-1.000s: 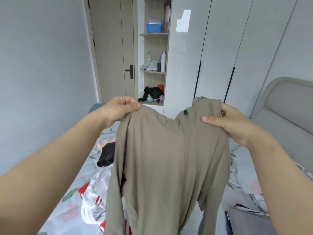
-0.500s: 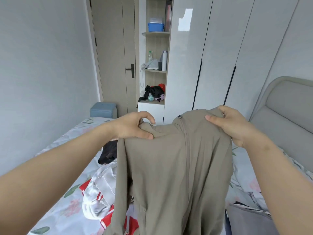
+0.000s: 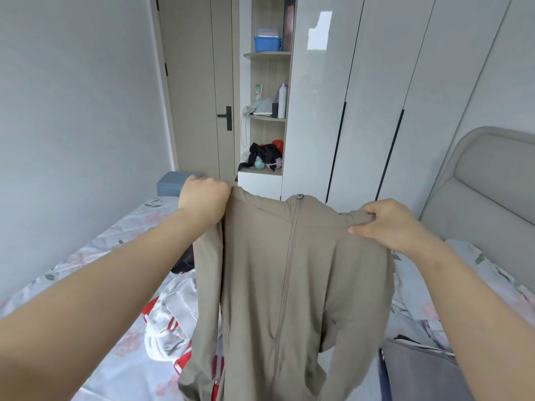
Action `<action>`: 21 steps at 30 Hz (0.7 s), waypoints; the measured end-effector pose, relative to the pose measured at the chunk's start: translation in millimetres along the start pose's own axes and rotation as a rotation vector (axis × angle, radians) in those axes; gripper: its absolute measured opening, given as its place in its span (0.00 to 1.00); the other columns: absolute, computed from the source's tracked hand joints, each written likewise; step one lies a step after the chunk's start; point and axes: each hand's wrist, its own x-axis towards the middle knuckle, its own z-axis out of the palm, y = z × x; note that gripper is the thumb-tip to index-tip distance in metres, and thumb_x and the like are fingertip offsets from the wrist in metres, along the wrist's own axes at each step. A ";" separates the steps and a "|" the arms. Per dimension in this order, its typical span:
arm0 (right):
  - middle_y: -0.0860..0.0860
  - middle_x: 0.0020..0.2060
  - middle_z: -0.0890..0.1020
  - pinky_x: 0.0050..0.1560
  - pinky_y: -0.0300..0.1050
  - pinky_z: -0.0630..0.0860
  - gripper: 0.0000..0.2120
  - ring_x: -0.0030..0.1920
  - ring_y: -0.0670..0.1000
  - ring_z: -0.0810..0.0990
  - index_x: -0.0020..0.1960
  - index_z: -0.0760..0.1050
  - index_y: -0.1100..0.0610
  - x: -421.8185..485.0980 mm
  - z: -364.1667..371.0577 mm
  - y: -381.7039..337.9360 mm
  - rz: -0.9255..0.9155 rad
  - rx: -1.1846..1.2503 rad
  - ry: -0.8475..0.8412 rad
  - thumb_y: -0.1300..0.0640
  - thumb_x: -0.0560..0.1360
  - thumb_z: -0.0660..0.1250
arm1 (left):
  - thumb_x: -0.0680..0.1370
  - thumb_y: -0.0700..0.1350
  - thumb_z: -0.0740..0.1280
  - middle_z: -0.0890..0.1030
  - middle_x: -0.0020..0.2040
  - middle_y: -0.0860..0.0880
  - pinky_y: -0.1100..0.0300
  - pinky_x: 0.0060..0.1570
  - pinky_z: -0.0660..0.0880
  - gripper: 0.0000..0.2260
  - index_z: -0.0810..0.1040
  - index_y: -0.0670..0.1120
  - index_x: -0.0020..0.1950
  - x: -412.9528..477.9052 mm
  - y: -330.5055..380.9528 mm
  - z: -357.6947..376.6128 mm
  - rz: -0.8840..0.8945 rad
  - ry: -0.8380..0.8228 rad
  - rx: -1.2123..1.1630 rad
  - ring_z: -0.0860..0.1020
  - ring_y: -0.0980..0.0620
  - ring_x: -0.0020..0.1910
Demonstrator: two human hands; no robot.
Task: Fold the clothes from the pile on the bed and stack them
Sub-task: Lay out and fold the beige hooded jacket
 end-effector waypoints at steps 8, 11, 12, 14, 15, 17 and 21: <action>0.48 0.37 0.83 0.42 0.38 0.79 0.08 0.38 0.44 0.81 0.43 0.76 0.54 -35.6 -7.2 0.0 -0.093 1.070 0.134 0.66 0.75 0.65 | 0.79 0.34 0.55 0.75 0.41 0.42 0.58 0.43 0.69 0.15 0.73 0.46 0.36 -29.8 -2.4 -43.0 -0.247 -0.220 -1.255 0.73 0.47 0.40; 0.50 0.40 0.83 0.44 0.42 0.78 0.07 0.40 0.48 0.81 0.45 0.77 0.53 -34.5 -1.8 14.9 -0.002 0.795 0.081 0.63 0.77 0.65 | 0.81 0.37 0.56 0.78 0.41 0.43 0.54 0.50 0.73 0.12 0.75 0.44 0.42 -39.1 5.9 -27.1 -0.508 -0.457 -1.750 0.76 0.47 0.40; 0.51 0.39 0.83 0.43 0.42 0.77 0.07 0.40 0.49 0.80 0.44 0.77 0.53 -33.5 0.7 21.5 0.033 0.745 0.089 0.63 0.77 0.65 | 0.81 0.38 0.56 0.79 0.42 0.44 0.54 0.51 0.74 0.11 0.75 0.44 0.43 -42.8 9.9 -17.8 -0.534 -0.496 -1.739 0.77 0.48 0.41; 0.53 0.38 0.82 0.41 0.42 0.76 0.07 0.39 0.51 0.79 0.42 0.77 0.53 -35.9 6.7 33.3 0.077 0.708 0.109 0.64 0.76 0.66 | 0.81 0.42 0.60 0.80 0.40 0.46 0.57 0.45 0.76 0.08 0.75 0.45 0.43 -52.5 12.8 -1.6 -0.474 -0.509 -1.706 0.78 0.51 0.38; 0.53 0.38 0.82 0.40 0.41 0.77 0.07 0.39 0.51 0.79 0.42 0.77 0.53 -37.8 8.8 38.8 0.074 0.689 0.124 0.64 0.76 0.66 | 0.79 0.44 0.65 0.80 0.39 0.48 0.60 0.41 0.76 0.06 0.75 0.45 0.43 -57.6 10.1 3.9 -0.403 -0.510 -1.685 0.78 0.53 0.37; 0.51 0.39 0.82 0.38 0.34 0.76 0.07 0.39 0.48 0.79 0.42 0.78 0.53 -44.0 11.1 46.2 0.048 0.642 0.140 0.63 0.75 0.67 | 0.71 0.46 0.74 0.81 0.39 0.50 0.61 0.41 0.76 0.07 0.78 0.46 0.43 -68.5 1.4 6.3 -0.220 -0.592 -1.547 0.79 0.54 0.39; 0.47 0.37 0.85 0.42 0.38 0.76 0.02 0.38 0.45 0.81 0.43 0.81 0.54 -60.0 5.6 47.8 0.000 0.402 -0.092 0.59 0.71 0.73 | 0.72 0.46 0.73 0.75 0.35 0.51 0.62 0.37 0.70 0.10 0.74 0.48 0.34 -71.5 -13.2 6.5 0.008 -0.552 -0.707 0.74 0.51 0.38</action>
